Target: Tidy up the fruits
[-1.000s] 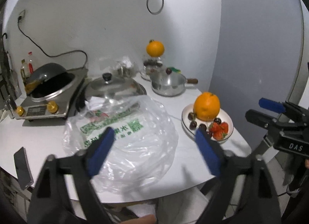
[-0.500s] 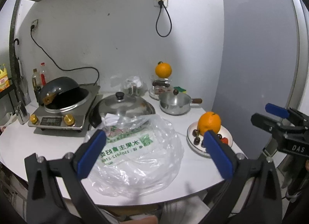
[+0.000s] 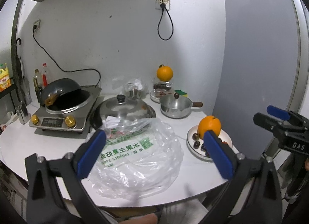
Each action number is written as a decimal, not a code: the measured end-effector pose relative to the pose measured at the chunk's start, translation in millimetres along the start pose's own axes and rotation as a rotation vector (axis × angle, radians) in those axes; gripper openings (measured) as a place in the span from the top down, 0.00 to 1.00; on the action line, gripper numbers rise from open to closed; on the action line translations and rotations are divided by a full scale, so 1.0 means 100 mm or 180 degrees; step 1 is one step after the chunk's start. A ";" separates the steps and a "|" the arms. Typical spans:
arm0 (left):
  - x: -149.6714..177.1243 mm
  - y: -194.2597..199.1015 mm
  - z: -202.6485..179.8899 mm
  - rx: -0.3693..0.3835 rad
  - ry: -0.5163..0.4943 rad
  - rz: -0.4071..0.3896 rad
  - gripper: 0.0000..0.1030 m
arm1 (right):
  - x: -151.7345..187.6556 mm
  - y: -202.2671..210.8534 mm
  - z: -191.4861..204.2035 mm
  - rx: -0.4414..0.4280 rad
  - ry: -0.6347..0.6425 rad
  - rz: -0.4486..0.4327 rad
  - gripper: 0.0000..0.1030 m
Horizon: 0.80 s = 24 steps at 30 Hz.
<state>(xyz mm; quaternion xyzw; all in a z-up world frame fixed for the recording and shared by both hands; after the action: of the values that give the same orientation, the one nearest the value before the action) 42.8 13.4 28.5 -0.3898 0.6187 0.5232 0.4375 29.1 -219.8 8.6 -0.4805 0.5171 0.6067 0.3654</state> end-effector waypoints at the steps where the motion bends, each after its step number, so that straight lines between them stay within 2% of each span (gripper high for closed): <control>1: -0.01 0.00 0.00 -0.0002 0.0003 -0.0007 0.01 | 0.01 -0.01 0.00 -0.0003 0.0002 0.0004 0.18; 24: 0.03 -0.05 0.00 0.0001 0.0143 -0.0051 0.01 | 0.08 -0.17 -0.10 0.0034 -0.0106 0.0056 0.18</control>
<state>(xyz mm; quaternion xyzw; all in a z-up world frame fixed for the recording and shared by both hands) 46.1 12.3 24.2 -0.4064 0.6254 0.5106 0.4278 44.9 -227.2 -3.6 -0.4639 0.5184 0.6151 0.3712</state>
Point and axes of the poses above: each gripper's, at about its wrist camera, not at the fingertips, and y roughly against the way its jaws point, z to its left, x to its underside, the point moved 1 cm from there along -y, roughly the way its jaws point, and after that the axes turned 6 degrees about -z, right-handed, at the moved point
